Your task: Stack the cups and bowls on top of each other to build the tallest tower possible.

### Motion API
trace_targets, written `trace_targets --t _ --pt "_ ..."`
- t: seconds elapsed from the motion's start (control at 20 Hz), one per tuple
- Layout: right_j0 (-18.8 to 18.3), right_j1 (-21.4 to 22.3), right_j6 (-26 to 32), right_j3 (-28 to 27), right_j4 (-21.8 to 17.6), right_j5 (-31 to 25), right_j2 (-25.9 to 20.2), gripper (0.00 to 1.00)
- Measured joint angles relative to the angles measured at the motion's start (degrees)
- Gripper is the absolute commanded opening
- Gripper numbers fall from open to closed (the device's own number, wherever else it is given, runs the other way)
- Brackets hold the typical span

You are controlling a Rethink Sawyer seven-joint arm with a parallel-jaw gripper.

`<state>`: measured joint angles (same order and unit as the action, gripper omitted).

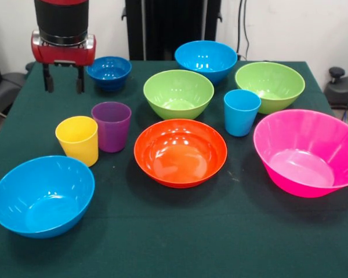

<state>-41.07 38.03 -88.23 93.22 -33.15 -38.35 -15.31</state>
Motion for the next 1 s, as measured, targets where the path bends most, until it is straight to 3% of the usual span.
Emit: trace_targets --t 0.55,1.0 --pt "2.05 -0.68 0.0 -2.59 0.0 -1.31 1.01 1.0" --pt "4.77 -4.04 0.0 -6.53 -0.01 -3.65 1.65 1.0"
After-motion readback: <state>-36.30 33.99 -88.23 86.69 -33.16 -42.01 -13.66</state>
